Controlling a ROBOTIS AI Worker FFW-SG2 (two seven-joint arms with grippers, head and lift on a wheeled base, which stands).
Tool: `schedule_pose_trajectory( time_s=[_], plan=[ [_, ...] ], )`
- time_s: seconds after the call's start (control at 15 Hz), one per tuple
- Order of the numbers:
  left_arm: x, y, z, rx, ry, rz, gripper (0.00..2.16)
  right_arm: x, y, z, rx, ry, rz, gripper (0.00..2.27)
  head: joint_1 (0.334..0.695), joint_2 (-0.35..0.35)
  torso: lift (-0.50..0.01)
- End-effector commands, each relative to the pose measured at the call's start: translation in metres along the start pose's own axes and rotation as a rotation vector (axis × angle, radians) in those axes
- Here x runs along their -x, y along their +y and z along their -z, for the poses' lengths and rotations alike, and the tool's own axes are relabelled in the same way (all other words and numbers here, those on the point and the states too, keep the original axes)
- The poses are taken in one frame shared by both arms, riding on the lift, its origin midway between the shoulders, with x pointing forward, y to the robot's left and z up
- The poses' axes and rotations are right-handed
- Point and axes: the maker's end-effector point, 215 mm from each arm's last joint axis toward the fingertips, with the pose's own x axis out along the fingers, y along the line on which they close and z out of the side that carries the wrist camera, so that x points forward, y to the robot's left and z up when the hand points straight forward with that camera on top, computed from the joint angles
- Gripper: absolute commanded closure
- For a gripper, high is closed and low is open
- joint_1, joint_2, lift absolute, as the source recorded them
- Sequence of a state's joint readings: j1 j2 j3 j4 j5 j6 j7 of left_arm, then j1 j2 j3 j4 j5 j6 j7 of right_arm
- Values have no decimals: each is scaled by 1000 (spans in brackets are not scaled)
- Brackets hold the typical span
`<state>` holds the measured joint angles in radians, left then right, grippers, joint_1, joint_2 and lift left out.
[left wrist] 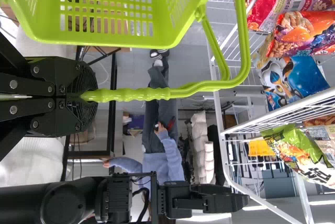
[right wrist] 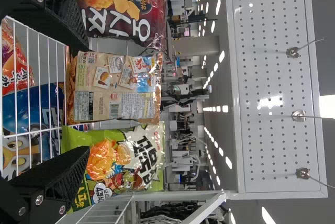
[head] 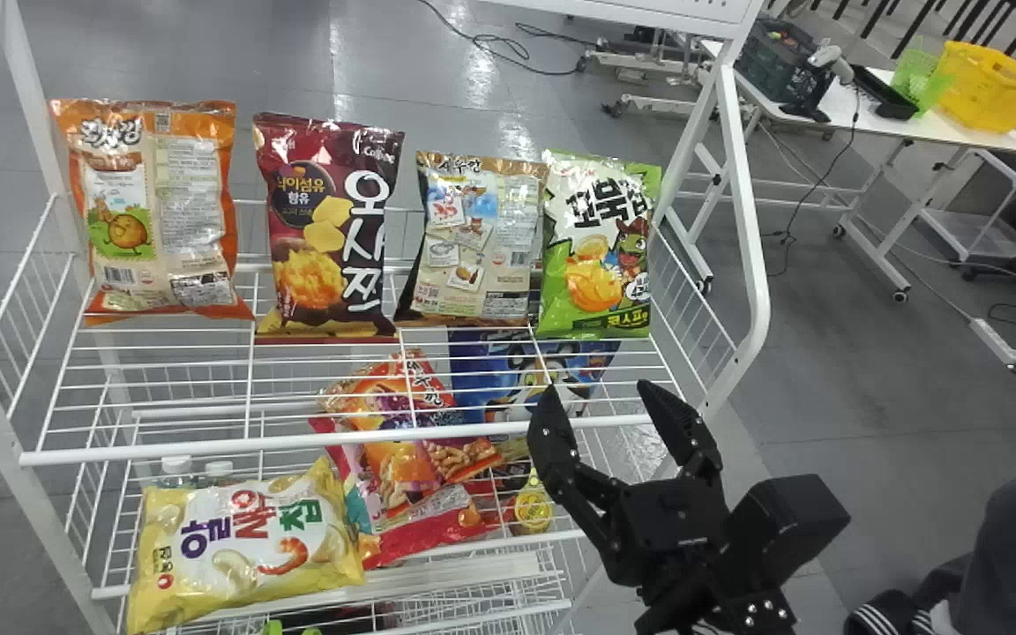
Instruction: Hold basket handle with left hand then pick spicy shrimp crackers with right hand and place into basket
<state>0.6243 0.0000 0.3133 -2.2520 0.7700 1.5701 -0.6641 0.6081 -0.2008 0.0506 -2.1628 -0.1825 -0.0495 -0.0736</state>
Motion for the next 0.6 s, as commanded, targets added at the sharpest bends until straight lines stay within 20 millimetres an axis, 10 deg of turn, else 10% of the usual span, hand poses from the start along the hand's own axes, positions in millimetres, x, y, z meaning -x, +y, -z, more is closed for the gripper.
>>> schedule_pose_trajectory(
  time_s=[0.0,0.53],
  plan=[
    [0,0,0,2,-1,1,1895,0,0,1,-1,2,1,137,695,-309,-37],
    [0,0,0,2,-1,1,1895,-2,0,2,2,6,-1,137,695,-308,-37]
  ],
)
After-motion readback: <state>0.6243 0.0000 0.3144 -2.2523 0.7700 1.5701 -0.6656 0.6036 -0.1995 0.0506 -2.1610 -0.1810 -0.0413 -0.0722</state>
